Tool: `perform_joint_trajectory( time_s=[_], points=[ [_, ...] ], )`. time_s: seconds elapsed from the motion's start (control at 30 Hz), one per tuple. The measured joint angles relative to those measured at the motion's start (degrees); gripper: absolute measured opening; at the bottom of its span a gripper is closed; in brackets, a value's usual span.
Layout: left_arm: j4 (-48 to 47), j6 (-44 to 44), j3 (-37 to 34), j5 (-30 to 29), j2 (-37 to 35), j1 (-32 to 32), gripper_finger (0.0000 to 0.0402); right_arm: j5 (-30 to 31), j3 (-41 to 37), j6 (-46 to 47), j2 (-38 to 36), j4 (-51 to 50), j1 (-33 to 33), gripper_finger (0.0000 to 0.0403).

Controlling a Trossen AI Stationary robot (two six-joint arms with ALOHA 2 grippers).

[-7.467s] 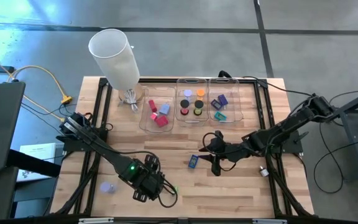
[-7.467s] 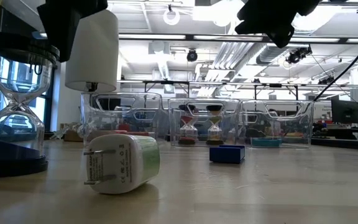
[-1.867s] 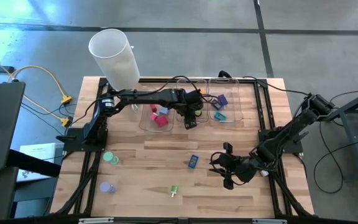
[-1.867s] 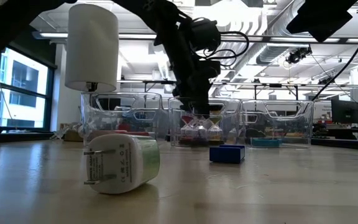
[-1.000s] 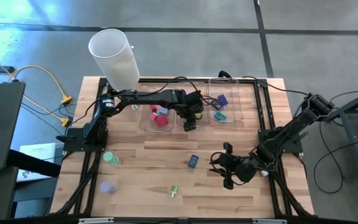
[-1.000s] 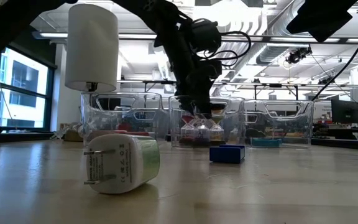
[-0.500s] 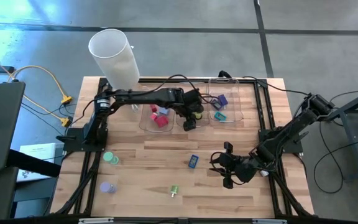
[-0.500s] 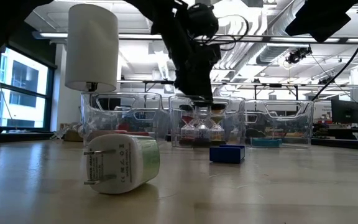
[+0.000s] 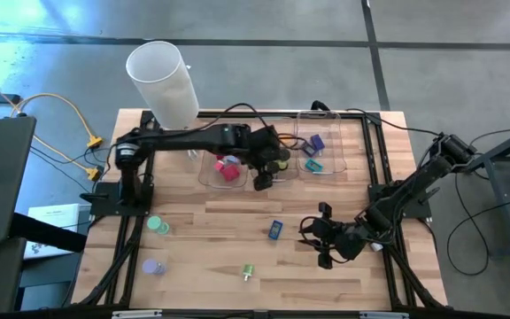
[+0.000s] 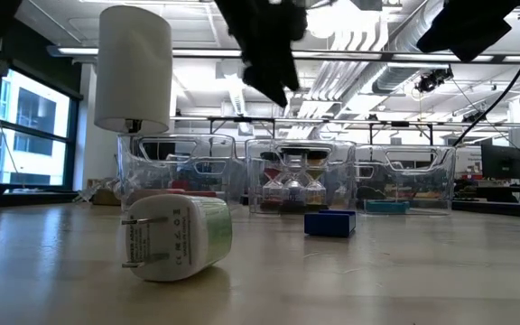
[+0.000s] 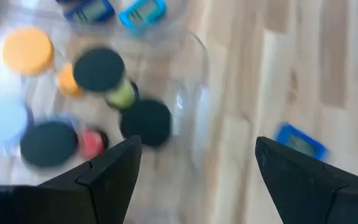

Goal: Pick & Place Office items
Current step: Put the blue digital clock into the right transparent bin

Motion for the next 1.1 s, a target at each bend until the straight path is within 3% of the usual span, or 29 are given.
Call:
perform_joint_trajectory(
  time_s=[0.2, 0.4, 0.6, 0.9, 1.1],
  points=[
    [-16.08, -5.45, 0.04, 0.27, -5.72, -4.11, 0.0308, -1.37, 0.0, -0.06, 0.02, -0.25, 0.02, 0.0111],
    [-29.55, -10.31, -0.01, 0.01, -6.73, -10.36, 0.0308, -2.25, 0.0, -0.17, 0.02, -0.41, 0.0, 0.0111],
    [-29.38, -10.01, -1.89, -0.2, -6.71, -16.9, 0.0308, -7.01, 0.0, 1.14, 0.02, -0.41, 0.0, 0.0111],
    [-28.56, -9.78, -7.57, -0.21, -6.68, -22.56, 0.0308, -8.69, 0.0, 6.7, 0.02, 0.15, -1.07, 0.0111],
    [-27.26, -10.51, -12.05, 0.75, -6.67, -24.68, 0.0308, -9.81, 0.0, -1.27, 0.02, 7.67, -3.23, 0.0111]
  ],
)
